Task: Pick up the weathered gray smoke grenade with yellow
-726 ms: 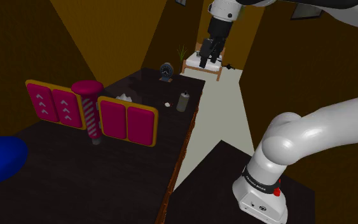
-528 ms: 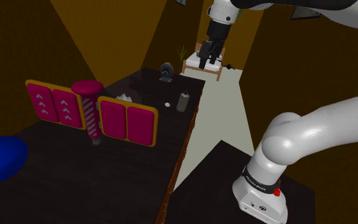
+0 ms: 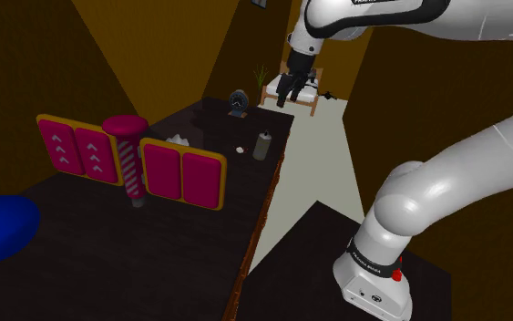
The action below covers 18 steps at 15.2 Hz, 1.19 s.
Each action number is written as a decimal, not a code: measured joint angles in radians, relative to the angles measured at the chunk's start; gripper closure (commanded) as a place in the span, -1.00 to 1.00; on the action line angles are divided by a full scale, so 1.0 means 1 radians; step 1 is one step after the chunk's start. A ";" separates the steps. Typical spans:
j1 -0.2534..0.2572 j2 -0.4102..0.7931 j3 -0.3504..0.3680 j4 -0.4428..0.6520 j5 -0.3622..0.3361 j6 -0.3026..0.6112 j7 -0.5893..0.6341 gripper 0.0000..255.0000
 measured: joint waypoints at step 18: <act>-0.025 0.623 -0.235 0.279 0.249 0.288 -0.424 -1.00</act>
